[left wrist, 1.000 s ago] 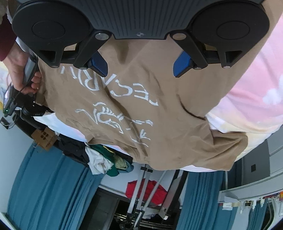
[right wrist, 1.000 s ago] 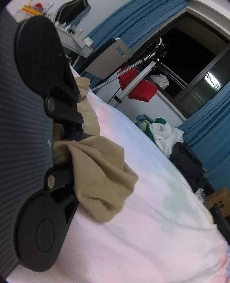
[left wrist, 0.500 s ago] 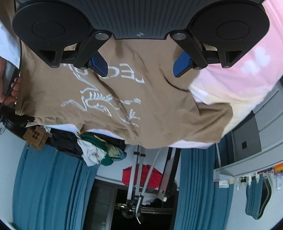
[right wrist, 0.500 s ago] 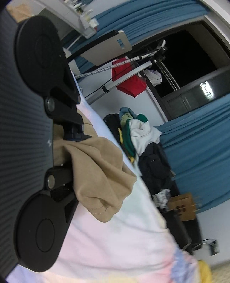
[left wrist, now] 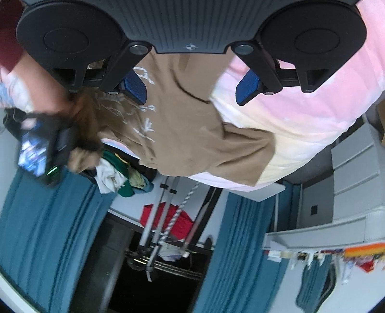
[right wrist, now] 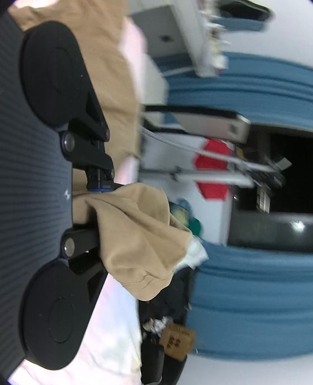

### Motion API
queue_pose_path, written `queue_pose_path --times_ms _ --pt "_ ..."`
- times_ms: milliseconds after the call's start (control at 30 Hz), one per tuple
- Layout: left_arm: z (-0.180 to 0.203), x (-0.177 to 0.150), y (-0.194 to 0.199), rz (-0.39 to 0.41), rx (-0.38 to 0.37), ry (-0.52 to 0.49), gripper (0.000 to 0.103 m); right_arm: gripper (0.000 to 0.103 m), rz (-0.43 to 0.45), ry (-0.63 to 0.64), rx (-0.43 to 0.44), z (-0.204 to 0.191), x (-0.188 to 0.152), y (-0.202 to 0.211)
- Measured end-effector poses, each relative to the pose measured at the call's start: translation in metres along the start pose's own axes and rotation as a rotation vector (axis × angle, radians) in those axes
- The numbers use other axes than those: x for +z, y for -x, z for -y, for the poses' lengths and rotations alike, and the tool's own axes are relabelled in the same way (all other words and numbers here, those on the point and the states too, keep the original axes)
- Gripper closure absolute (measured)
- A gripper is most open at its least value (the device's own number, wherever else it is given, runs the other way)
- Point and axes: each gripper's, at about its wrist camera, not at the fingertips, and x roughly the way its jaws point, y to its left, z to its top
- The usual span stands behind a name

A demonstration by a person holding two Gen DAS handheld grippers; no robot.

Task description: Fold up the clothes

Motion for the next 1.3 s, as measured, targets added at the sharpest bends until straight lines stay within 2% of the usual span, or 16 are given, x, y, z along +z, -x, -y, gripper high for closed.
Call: queue_pose_path --times_ms 100,167,233,300,400,600,833,967,1133,1300 --pt "-0.008 -0.001 -0.003 -0.015 -0.005 0.028 0.020 0.086 -0.121 0.066 0.039 -0.029 -0.020 -0.023" --pt "-0.010 -0.001 -0.004 -0.018 -0.017 0.037 0.020 0.067 -0.177 0.069 0.081 -0.037 -0.027 -0.030" --pt "-0.008 0.000 -0.004 -0.017 -0.028 0.034 0.020 0.026 -0.176 0.035 0.125 -0.034 -0.029 -0.025" --pt "-0.006 -0.001 -0.005 -0.018 -0.036 0.024 0.020 0.018 -0.166 -0.002 0.207 -0.029 -0.023 -0.012" --pt "-0.003 -0.003 -0.006 -0.020 -0.041 0.015 0.020 0.018 -0.149 -0.045 0.278 -0.021 -0.012 0.018" --pt "0.007 -0.007 -0.001 -0.015 -0.039 -0.024 0.020 0.018 -0.078 -0.174 0.316 0.037 -0.006 0.119" --pt "0.032 -0.024 0.017 -0.034 -0.064 -0.116 0.020 0.018 -0.056 -0.296 0.236 0.115 -0.024 0.226" --pt "0.051 -0.040 0.033 -0.069 -0.119 -0.152 0.020 0.018 -0.010 -0.414 0.175 0.160 -0.052 0.271" --pt "0.089 -0.063 0.060 -0.084 -0.219 -0.234 0.020 0.018 0.002 -0.506 0.101 0.198 -0.088 0.300" --pt "0.137 -0.086 0.068 -0.161 -0.314 -0.261 0.023 0.018 0.034 -0.578 0.032 0.224 -0.099 0.303"
